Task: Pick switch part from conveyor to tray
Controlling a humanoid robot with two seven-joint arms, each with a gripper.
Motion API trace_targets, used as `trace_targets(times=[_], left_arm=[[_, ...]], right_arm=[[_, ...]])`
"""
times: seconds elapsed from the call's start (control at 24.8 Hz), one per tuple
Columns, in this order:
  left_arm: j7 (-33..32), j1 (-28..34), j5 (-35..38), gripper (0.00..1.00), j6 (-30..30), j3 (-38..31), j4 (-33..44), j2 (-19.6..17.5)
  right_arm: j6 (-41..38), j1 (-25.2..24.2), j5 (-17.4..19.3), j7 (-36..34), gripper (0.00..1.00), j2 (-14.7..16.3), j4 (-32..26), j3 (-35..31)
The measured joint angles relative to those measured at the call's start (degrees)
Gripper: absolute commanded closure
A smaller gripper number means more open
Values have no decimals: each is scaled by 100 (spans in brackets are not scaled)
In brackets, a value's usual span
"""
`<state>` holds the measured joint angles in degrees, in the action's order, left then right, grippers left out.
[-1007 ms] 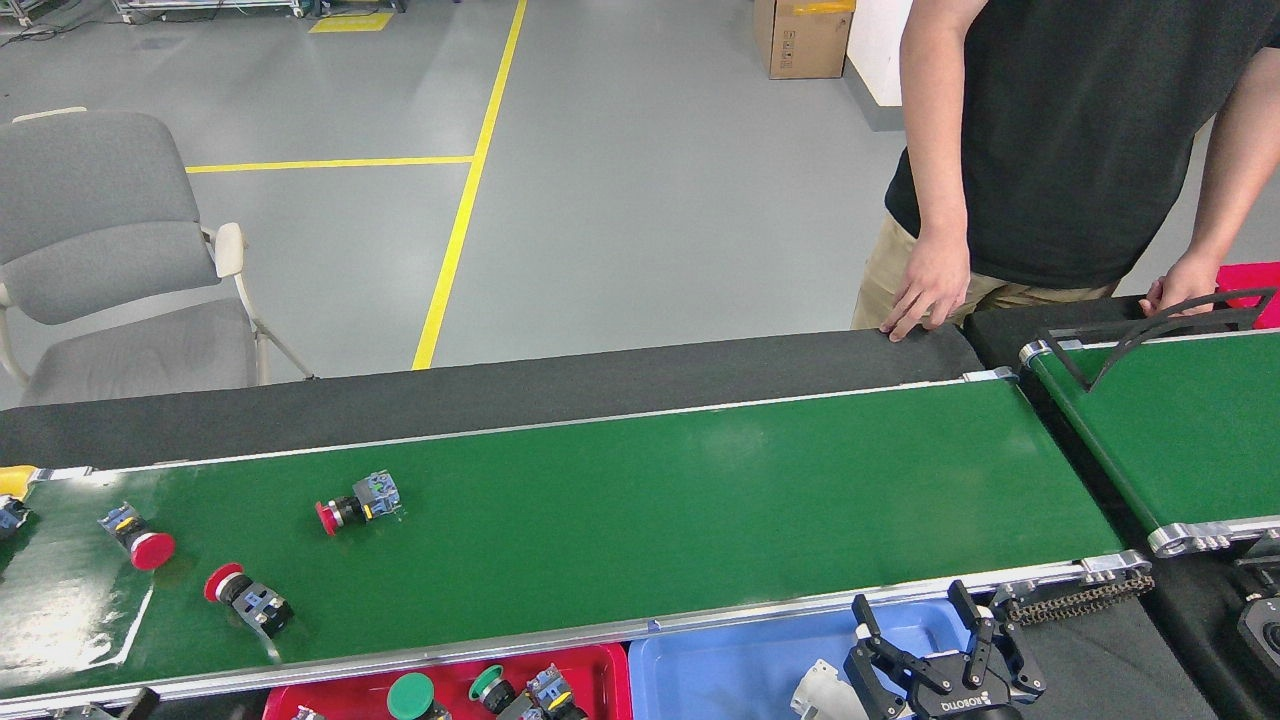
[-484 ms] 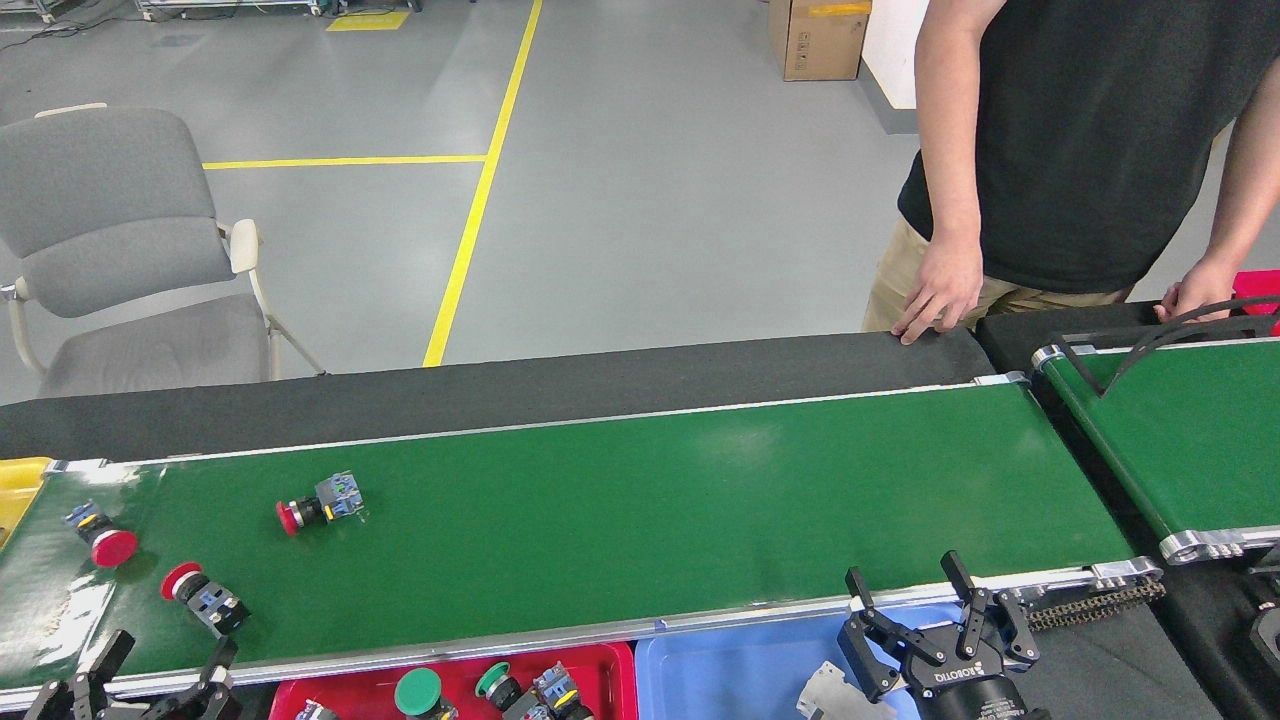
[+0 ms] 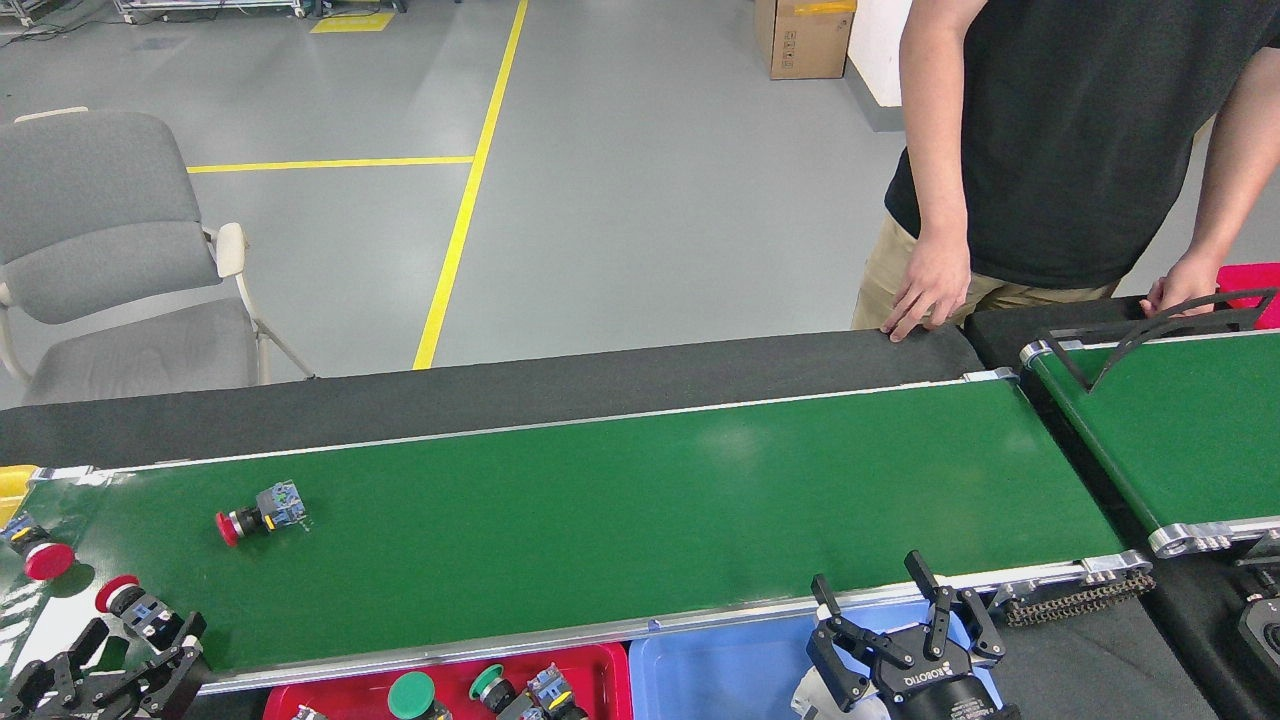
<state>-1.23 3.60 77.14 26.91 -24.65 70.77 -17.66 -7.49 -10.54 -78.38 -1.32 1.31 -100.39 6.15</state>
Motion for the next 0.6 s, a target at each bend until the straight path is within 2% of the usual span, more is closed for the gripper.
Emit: trace_targets(times=[0.04, 0.12, 0.2, 0.36, 0.48, 0.6], left_arm=[[0, -68, 0, 38, -14, -3, -63, 0], [-8, -175, -13, 67, -31, -30, -199, 0], [-23, -254, -33, 79, -53, -82, -348, 0], [40, -292, -117, 92, 21, -78, -398, 1], [54, -230, -286, 93, 482, -67, -159, 9], [61, 251, -402, 90, 1218, -41, 495, 12]], right_arm=[[-1, 0, 0, 0, 0, 0, 0, 4], [-1, -2, 0, 0, 0, 0, 0, 22], [0, -4, 0, 0, 0, 0, 0, 32], [8, -3, 0, 1, 0, 0, 0, 34], [27, -3, 0, 4, 0, 0, 0, 34], [30, -12, 0, 20, 0, 0, 0, 4]])
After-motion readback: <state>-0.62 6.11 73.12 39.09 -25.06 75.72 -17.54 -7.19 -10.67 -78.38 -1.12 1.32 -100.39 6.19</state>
